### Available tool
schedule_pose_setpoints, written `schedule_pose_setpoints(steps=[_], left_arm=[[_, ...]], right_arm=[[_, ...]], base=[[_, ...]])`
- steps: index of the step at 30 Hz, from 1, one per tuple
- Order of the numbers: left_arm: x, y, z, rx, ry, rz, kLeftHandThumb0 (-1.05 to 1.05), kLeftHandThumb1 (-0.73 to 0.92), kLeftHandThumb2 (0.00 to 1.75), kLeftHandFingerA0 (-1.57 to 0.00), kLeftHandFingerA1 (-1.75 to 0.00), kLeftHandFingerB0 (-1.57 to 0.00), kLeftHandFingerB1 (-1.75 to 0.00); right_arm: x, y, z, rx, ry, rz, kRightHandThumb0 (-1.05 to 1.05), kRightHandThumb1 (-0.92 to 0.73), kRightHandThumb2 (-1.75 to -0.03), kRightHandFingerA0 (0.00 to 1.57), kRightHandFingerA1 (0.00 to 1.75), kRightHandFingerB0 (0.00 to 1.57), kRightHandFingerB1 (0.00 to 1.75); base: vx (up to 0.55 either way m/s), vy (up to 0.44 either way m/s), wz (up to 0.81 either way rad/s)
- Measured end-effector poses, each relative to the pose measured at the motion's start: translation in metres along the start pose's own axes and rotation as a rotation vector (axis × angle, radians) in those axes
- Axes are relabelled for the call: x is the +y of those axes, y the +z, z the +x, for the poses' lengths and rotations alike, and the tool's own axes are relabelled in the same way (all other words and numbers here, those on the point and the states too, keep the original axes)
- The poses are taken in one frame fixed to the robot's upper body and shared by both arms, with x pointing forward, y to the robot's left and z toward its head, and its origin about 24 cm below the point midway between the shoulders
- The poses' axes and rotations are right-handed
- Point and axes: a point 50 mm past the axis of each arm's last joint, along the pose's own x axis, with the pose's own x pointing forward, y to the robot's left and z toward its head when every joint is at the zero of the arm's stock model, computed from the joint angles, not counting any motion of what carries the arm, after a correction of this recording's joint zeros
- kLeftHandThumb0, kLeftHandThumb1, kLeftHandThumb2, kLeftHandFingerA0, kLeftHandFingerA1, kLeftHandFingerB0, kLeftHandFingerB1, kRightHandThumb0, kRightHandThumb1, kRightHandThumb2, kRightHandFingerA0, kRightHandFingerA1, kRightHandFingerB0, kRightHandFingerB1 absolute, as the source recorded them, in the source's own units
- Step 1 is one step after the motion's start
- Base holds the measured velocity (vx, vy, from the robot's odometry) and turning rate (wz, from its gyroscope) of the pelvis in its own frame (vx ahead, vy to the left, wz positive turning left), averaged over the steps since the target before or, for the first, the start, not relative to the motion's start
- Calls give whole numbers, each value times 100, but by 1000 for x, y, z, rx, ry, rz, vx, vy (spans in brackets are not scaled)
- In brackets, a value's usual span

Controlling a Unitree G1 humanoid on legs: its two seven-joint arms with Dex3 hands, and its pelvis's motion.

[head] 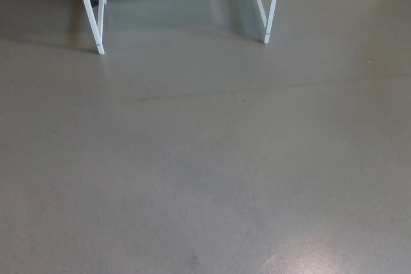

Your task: The robot walks towards a desk on which a file tray is kept in the middle and a stapler is kept to its right. The robot lifts the stapler using its right hand and places it on the file tray.

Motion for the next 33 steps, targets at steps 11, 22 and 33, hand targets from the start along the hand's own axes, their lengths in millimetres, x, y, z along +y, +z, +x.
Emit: schedule_pose_setpoints(steps=[11, 22, 33], left_arm=[[2, 5, 0, -7, 4, 5, -92, 28, 124, -17, -90, -9, -83], [7, 4, -2, 0, 15, 12, -92, 28, 124, -17, -90, -9, -83], [8, 7, -1, -7, 16, 15, -92, 28, 124, -17, -90, -9, -83]], right_arm=[[-2, 0, -1, -3, -4, -2, -47, -34, -80, 6, 50, 0, 43], [3, -3, 0, 1, 8, 6, -47, -34, -80, 6, 50, 0, 43], [3, -5, -1, 5, 8, 9, -47, -34, -80, 6, 50, 0, 43]], base=[[-16, -15, 8], [104, 264, -13], [145, -15, 7]])
